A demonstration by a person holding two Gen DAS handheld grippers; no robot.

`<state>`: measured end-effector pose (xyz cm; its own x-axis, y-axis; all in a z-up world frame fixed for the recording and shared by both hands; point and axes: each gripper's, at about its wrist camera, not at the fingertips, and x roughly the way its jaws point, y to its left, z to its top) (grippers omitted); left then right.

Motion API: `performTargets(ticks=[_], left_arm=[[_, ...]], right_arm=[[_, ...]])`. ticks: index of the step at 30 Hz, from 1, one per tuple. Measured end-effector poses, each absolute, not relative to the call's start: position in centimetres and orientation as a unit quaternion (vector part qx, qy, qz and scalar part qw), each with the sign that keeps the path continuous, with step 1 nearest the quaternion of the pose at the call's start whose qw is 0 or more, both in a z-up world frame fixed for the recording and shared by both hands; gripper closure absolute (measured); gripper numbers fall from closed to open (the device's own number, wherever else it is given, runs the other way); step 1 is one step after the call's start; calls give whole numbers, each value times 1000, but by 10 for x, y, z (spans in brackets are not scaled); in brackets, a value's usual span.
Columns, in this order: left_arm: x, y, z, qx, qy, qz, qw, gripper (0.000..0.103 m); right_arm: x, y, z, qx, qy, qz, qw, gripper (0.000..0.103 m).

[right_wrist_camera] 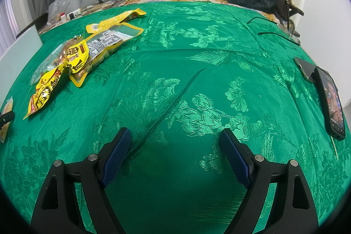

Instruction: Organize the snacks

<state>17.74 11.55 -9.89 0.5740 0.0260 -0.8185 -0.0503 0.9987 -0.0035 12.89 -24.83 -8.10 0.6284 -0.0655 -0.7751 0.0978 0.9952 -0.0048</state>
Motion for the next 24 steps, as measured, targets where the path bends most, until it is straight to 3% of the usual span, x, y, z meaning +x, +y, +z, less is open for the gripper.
performTargets(ticks=[3, 6, 11, 17, 24], left_arm=[[177, 115, -99, -13, 461, 21, 887, 0], [177, 116, -99, -13, 461, 21, 887, 0], [177, 116, -99, -13, 461, 22, 887, 0], [177, 115, -99, -13, 461, 22, 887, 0], [178, 115, -100, -13, 461, 22, 887, 0]], right_arm=[[139, -243, -73, 67, 467, -55, 880, 15], [152, -215, -59, 199, 477, 35, 856, 15], [202, -139, -64, 253, 519, 89, 811, 16], [239, -81, -65, 193, 509, 14, 839, 14], [239, -41, -75, -5, 502, 30, 864, 19]])
